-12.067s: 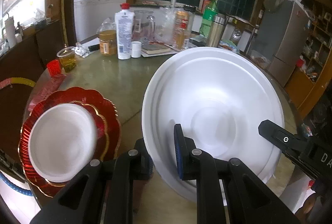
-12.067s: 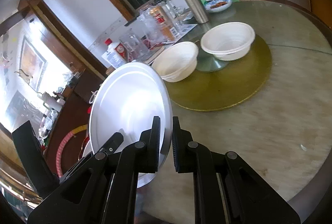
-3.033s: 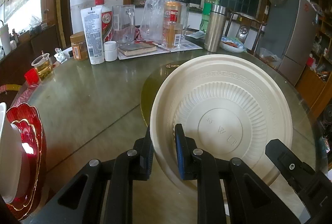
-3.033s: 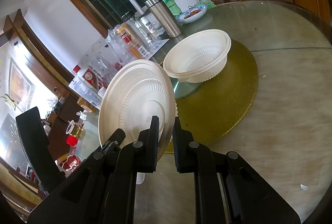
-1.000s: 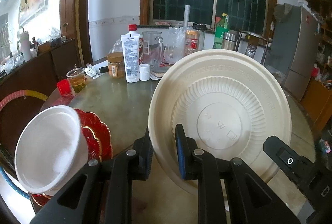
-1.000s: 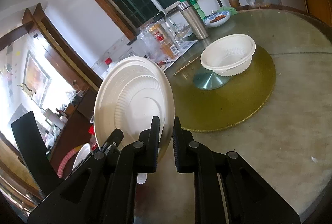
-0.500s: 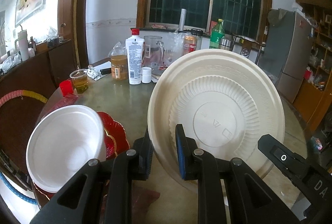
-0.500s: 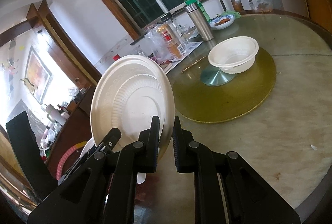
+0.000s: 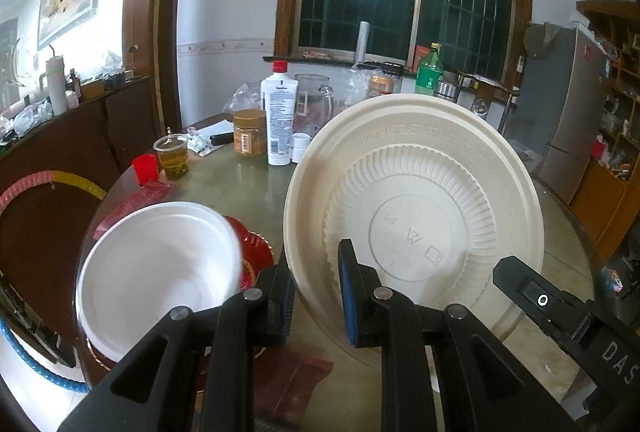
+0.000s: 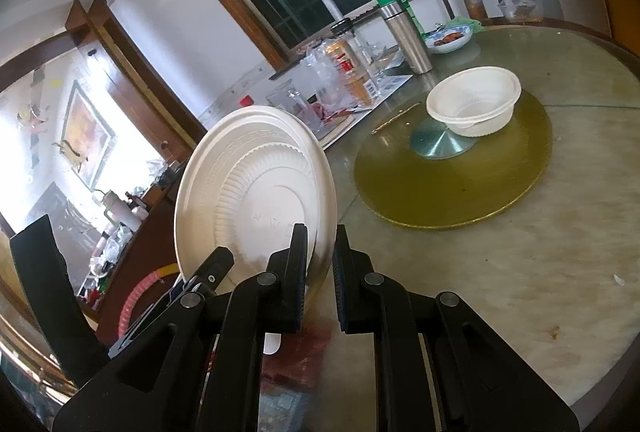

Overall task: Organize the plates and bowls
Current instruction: 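Carry the beige bowl over the red plate stack with both tools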

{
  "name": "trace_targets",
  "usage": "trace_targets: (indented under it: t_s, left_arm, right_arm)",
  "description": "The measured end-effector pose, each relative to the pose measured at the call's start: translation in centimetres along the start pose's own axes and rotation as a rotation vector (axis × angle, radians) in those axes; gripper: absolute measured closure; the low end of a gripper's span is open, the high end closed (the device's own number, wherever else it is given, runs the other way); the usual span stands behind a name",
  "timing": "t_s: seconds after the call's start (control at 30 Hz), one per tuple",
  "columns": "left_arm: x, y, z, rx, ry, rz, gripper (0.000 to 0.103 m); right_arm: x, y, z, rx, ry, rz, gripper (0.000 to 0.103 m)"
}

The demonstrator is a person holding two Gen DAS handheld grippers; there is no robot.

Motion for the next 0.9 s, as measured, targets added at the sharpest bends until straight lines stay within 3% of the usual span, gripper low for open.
trace_targets:
  t_s: [0.9]
  left_arm:
    - [3.3, -0.7, -7.6, 0.117, -0.113, 0.017, 0.084]
  right_arm:
    - [-2.0, 2.0, -8.6, 0.172, -0.127, -0.102, 0.091]
Point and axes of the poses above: each gripper's, at about its wrist camera, not at the fingertips, and x roughly against the way its jaws point, z to its right, y to its underside, the point moved 2 cm from there along -x, roughly the way its jaws point, and after that the axes turned 11 degrees about y, right-handed, at the moved point
